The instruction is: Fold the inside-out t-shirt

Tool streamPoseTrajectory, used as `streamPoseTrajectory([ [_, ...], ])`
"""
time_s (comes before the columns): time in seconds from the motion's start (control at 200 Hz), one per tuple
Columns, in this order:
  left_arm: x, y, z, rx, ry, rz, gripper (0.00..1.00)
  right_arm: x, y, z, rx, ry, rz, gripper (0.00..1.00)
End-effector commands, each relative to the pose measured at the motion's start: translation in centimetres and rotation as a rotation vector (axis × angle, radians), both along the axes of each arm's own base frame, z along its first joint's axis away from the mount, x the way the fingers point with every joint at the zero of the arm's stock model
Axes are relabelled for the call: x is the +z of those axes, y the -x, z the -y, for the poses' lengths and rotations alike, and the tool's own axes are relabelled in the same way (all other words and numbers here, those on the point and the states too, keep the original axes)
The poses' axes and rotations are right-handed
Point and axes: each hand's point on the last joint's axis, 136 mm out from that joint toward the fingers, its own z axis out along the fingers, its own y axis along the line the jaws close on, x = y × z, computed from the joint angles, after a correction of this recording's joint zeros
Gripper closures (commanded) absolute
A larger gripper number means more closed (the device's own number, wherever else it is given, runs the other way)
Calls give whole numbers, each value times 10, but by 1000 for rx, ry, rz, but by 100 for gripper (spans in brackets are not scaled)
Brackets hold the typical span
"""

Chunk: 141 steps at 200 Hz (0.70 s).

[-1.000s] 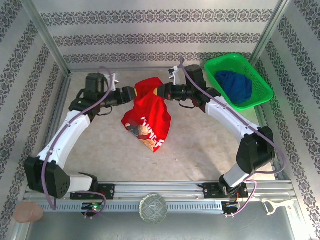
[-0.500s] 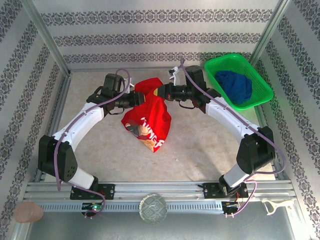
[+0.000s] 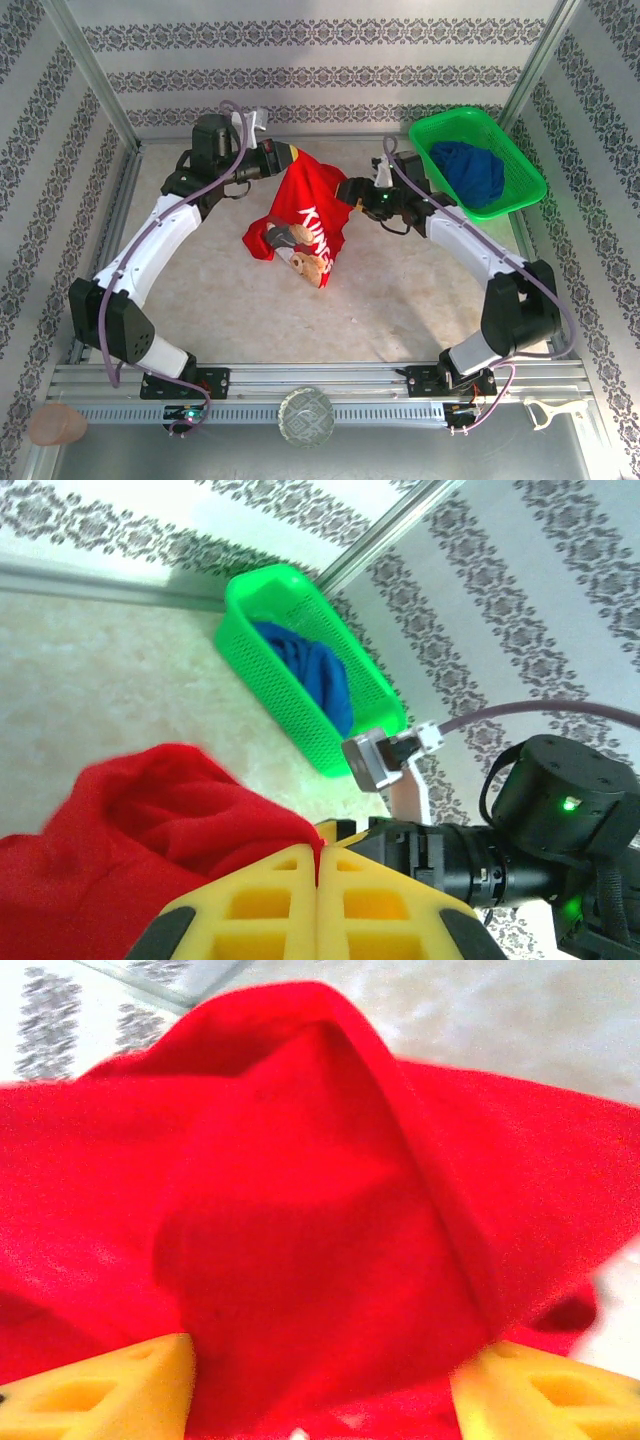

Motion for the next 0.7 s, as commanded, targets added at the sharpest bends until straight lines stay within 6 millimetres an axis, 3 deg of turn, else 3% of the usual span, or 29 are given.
streamPoseTrajectory([
  [0.0,16,14,6,-44,35,75,100,33,19,25,-106,57,27,31],
  [0.145,-1,25,3,-35,15,53,100,51,31,23,-152,6,-15,30],
  [0.365,-18,42,5,-54,3,36,100,54,36,-27,-146,-142,-122,27],
  [0.47,-30,52,12,-98,20,10,100,43,31,-37,-180,-139,-169,26],
  [0.535,-43,64,24,-147,14,-2,100,32,30,-32,-224,-103,-189,25],
  [0.699,-102,107,80,-362,14,-116,100,-8,37,11,-361,72,-194,25],
])
